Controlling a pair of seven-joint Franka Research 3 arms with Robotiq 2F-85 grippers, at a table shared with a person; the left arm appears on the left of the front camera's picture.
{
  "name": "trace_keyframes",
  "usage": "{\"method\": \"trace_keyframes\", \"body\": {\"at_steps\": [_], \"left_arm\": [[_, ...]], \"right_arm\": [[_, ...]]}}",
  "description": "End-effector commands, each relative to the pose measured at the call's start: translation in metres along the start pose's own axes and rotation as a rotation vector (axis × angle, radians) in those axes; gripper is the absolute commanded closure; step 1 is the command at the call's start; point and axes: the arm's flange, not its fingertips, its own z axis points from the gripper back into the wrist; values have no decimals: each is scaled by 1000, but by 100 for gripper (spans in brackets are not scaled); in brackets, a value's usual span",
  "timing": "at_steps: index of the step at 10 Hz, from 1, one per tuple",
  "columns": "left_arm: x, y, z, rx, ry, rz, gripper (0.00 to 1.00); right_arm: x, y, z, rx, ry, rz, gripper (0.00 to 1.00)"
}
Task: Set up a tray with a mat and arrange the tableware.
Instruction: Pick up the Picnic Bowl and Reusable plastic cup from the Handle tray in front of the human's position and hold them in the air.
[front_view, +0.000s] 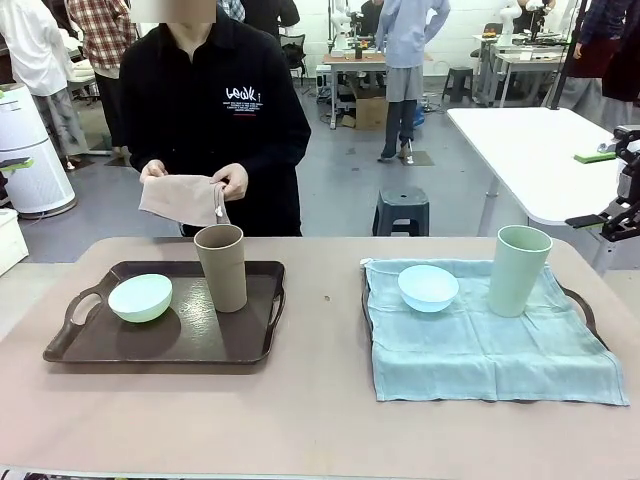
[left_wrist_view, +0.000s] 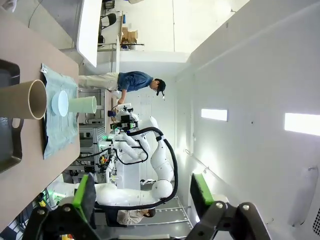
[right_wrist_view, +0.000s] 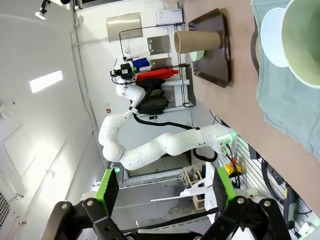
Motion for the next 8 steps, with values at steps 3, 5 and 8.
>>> {"method": "trace_keyframes", "body": {"at_steps": [3, 5, 8], "left_arm": [[0, -3, 2, 22, 14, 7, 0], [0, -3, 2, 22, 14, 7, 0], [0, -3, 2, 22, 14, 7, 0]], "right_arm": [[4, 3, 2, 6, 13, 11, 0], [4, 3, 2, 6, 13, 11, 0], [4, 3, 2, 6, 13, 11, 0]]}}
